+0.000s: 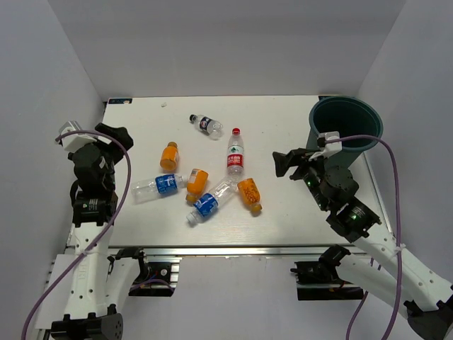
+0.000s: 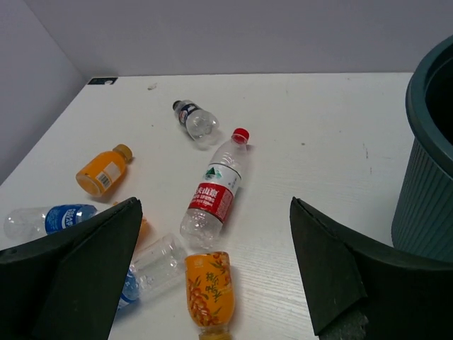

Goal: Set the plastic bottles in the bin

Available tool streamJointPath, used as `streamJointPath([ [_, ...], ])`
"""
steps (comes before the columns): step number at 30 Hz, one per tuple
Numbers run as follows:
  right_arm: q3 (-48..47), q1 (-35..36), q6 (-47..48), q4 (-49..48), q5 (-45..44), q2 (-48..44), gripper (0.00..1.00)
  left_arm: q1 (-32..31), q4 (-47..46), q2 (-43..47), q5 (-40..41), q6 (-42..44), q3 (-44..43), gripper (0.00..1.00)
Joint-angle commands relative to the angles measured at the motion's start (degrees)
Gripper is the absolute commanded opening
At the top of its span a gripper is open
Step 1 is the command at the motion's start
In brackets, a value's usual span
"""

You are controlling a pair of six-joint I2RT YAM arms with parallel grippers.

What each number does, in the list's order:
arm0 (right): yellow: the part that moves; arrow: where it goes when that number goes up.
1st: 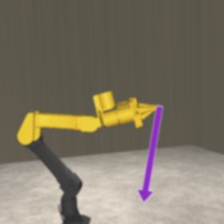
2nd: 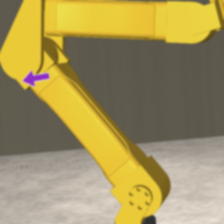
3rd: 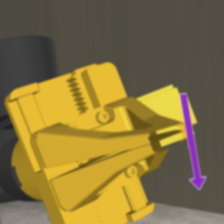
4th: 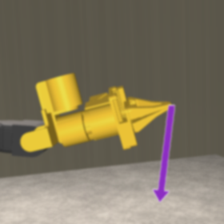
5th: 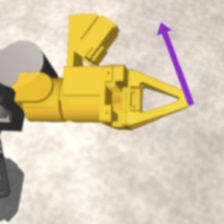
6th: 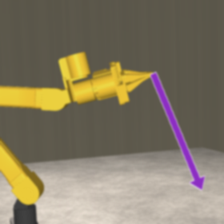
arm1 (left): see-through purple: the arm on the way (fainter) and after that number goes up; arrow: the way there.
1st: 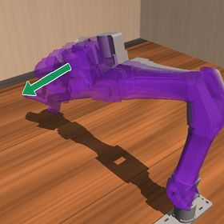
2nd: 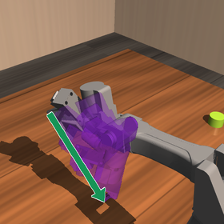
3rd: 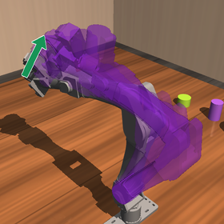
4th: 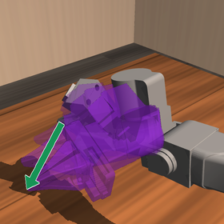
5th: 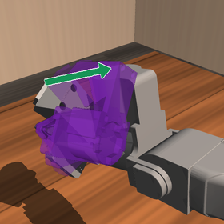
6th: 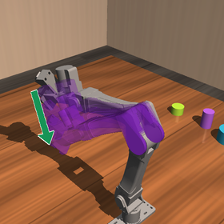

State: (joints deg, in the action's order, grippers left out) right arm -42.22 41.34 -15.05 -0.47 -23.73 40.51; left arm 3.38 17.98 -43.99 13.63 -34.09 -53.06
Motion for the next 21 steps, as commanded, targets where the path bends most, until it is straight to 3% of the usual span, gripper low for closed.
streamJointPath([
  [1, 2.6, 0.0, 2.8, -5.9, 3.4, -1.7, 0.89, 0.0, 0.5, 0.5, -1.4, -0.2, 1.1, 0.98],
  [5, 7.1, 0.0, 7.8, -14.6, 11.3, -3.5, 0.89, 0.0, -2.6, 0.0, -5.7, 0.8, 3.0, 0.98],
  [9, 0.8, 0.1, 7.2, -7.3, 19.3, 6.9, 0.89, 0.0, -4.4, -1.2, -7.5, 0.5, 4.9, 0.98],
  [17, -8.3, 6.6, -2.0, 2.6, 4.7, 34.0, 0.89, 0.0, -7.7, -4.5, -9.8, 0.7, 9.4, 0.98],
  [21, -11.6, 9.7, -7.4, 6.3, -3.7, 43.2, 0.89, 0.0, -8.5, -6.3, -11.6, 1.1, 9.9, 0.98],
])
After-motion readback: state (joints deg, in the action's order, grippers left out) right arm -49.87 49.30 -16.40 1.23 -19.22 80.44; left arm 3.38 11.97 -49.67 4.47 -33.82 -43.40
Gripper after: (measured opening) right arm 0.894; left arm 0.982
